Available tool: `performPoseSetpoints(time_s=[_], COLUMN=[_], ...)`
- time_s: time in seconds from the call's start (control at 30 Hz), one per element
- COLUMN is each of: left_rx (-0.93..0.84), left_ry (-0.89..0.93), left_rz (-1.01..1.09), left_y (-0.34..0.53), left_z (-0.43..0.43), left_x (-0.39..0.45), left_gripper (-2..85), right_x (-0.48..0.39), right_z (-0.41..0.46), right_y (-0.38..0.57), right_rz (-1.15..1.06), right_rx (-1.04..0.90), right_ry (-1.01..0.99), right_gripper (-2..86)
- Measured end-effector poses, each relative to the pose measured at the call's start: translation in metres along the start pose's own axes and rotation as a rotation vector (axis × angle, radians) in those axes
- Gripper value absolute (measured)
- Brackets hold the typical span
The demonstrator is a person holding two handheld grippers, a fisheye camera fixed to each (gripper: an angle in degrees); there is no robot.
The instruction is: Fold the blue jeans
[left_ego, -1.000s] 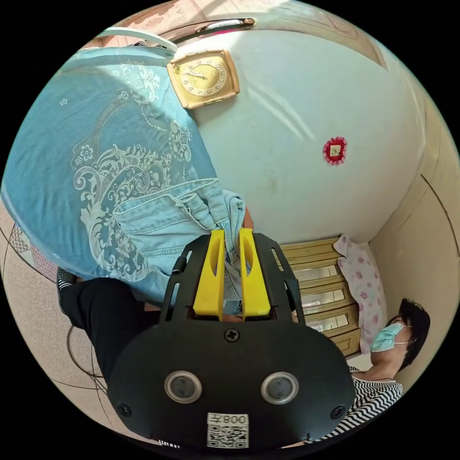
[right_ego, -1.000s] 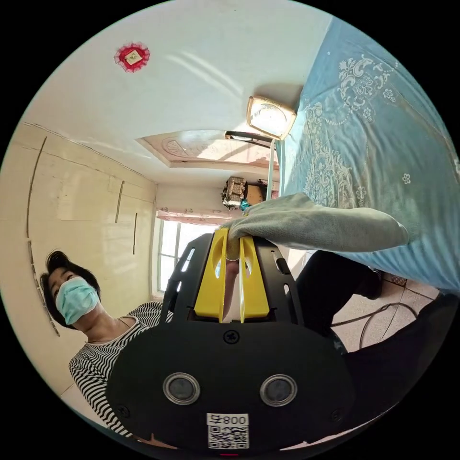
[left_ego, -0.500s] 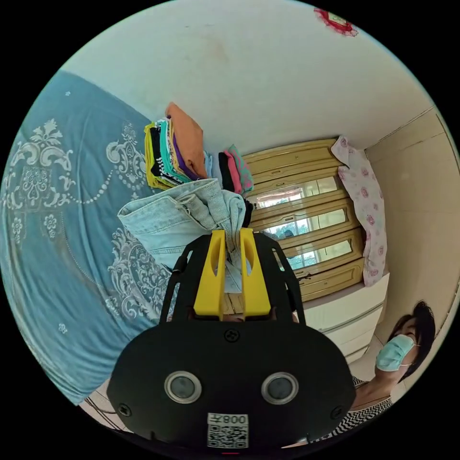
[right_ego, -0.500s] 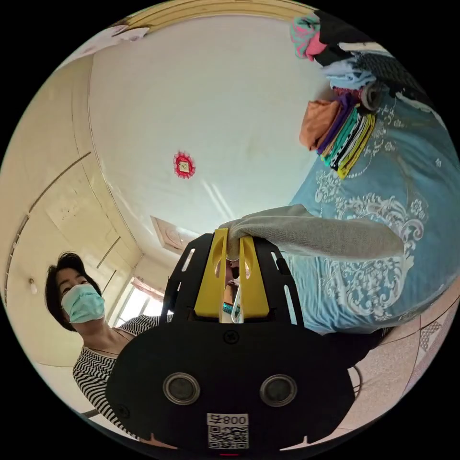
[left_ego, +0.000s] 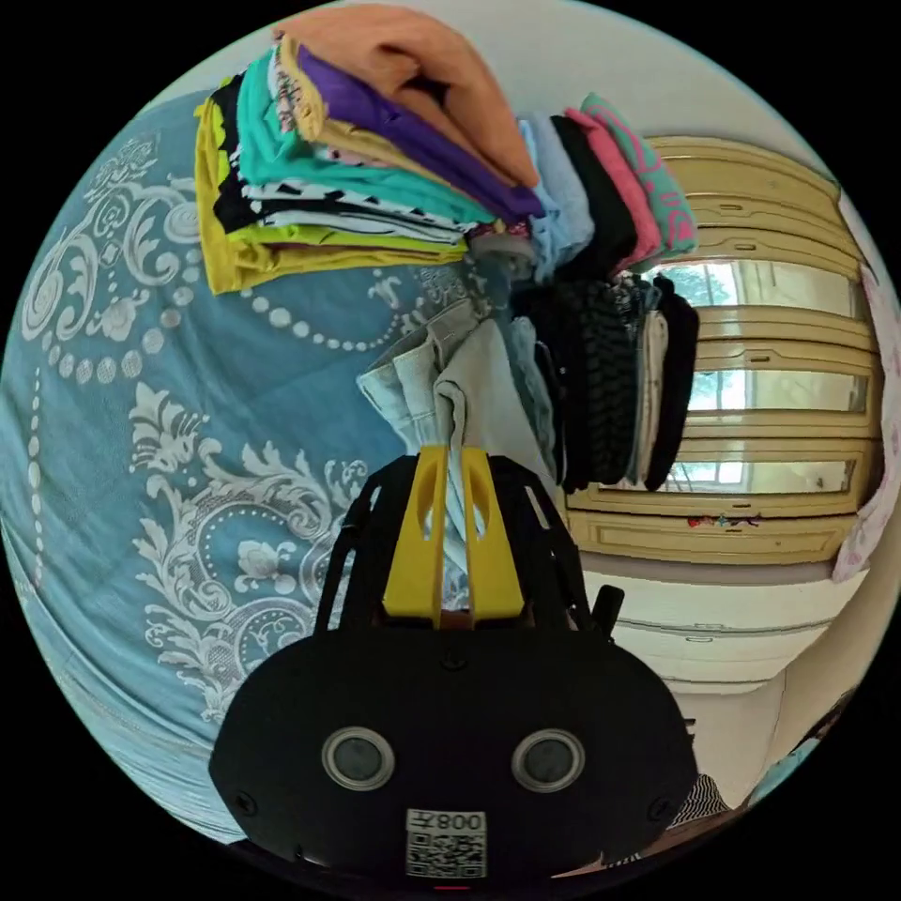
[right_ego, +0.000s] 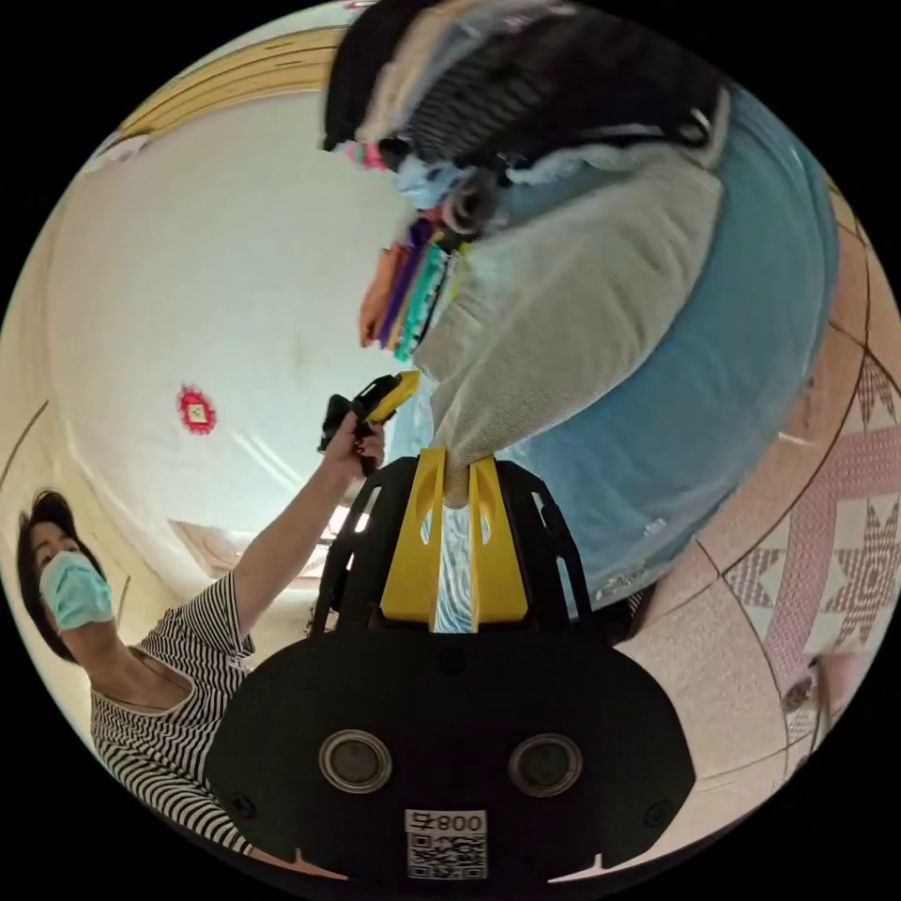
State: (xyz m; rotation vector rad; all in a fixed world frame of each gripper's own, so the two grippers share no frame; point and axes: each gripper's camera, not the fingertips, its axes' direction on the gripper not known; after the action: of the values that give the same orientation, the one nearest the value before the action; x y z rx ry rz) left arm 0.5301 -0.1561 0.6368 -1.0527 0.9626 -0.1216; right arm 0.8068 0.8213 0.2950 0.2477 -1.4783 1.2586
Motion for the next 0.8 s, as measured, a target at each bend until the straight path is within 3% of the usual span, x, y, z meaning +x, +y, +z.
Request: performPoseSetpoints(time_s=[0.1,0.23,0.47,0.63,0.8], left_rx=[-0.004,0.033,0.100,0.058,0.007], left_ry=[0.059,0.083,-0.043,-0.293,-0.364], left_rz=[0.027,0.127,0.352,0.391,0.383], left_y=[-0.010,-0.028,-0.065,-0.099,-0.120], left_z=[0.024,0.045,0.076,0.121,0.153], left_x=[0.002,0.037,0.130,0.176,0.194], left_gripper=[1.2,0.4,0.2,0.1,0.0], right_x=[0.003,-0.016,-0.070,-0.169,-0.223], right_z=[-0.005,-0.025,-0.059,-0.064,-0.011], right_y=[0.011,0.025,0.055,0.022,-0.030], right_rz=[0.016,0.010,-0.027,-0.255,-0.368], right_rx=[0.083,0.119,0.222,0.258,0.154], right_ry=[-0.127,-0.122,-0.061,0.301,0.786], right_gripper=[2.5,2.7,0.9,0.1,0.1])
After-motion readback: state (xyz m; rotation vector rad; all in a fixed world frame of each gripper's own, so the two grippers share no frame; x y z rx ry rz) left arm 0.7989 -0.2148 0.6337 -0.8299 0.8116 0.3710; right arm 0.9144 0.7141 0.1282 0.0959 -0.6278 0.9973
